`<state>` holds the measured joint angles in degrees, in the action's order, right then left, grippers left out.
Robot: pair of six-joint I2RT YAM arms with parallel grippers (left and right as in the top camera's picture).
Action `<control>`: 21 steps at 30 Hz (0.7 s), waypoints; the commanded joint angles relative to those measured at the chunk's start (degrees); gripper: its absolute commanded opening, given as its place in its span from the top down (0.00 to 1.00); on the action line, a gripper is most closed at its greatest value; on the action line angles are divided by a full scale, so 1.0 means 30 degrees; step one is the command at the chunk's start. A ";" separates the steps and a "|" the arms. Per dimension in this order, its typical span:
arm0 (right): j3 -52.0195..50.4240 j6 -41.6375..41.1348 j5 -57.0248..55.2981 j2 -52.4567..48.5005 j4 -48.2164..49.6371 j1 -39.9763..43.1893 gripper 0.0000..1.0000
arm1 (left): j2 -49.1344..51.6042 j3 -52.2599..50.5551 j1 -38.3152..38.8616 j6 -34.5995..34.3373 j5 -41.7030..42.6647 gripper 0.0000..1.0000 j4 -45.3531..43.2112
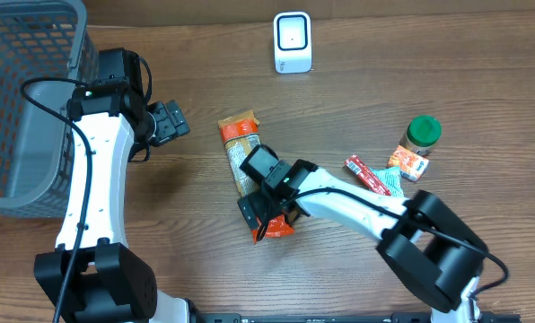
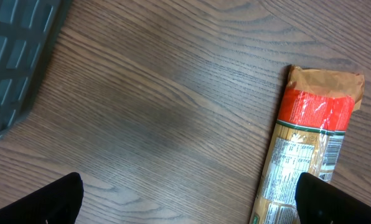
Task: Scan the item barcode
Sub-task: 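Move the right gripper left over the spaghetti packet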
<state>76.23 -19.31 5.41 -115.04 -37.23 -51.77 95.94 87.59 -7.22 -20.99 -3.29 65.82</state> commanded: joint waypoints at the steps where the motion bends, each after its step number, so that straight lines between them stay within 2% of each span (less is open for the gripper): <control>1: 0.0379 0.0066 -0.0204 -0.0007 -0.0182 0.0058 0.00 | -0.0270 0.0306 0.0044 0.0219 -0.0175 0.00 -0.0007; 4: 0.0699 -0.0044 -0.0204 0.0211 -0.1239 0.0058 0.01 | -0.0270 0.0306 0.0044 0.0211 -0.0168 0.00 -0.0007; 7: 0.0874 0.0328 -0.0291 0.0408 -0.2892 0.0109 0.11 | -0.0270 0.0306 0.0044 0.0219 -0.0168 0.00 -0.0007; 8: 0.0874 0.0627 -0.0277 0.0415 -0.3271 0.0131 0.20 | -0.0270 0.0306 0.0044 0.0219 -0.0175 0.00 -0.0007; 10: 0.0867 0.1231 -0.0291 0.0408 -0.4204 0.0131 0.29 | -0.0270 0.0306 0.0044 0.0219 -0.0168 0.00 -0.0007; 13: 0.0867 0.2106 -0.0685 0.0408 -0.5617 0.0131 0.50 | -0.0270 0.0306 0.0044 0.0219 -0.0168 0.00 -0.0007; 17: 0.0867 0.2098 -0.2834 0.0415 -0.7526 0.0138 0.51 | -0.0270 0.0306 0.0044 0.0211 -0.0168 0.00 -0.0007; 21: 0.0867 0.2106 -0.3665 0.0423 -0.8648 0.0138 0.44 | -0.0270 0.0306 0.0044 0.0219 -0.0168 0.00 -0.0007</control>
<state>78.43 -13.61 -0.67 -114.69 -61.73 -51.51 95.94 87.59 -7.22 -20.99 -3.31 65.82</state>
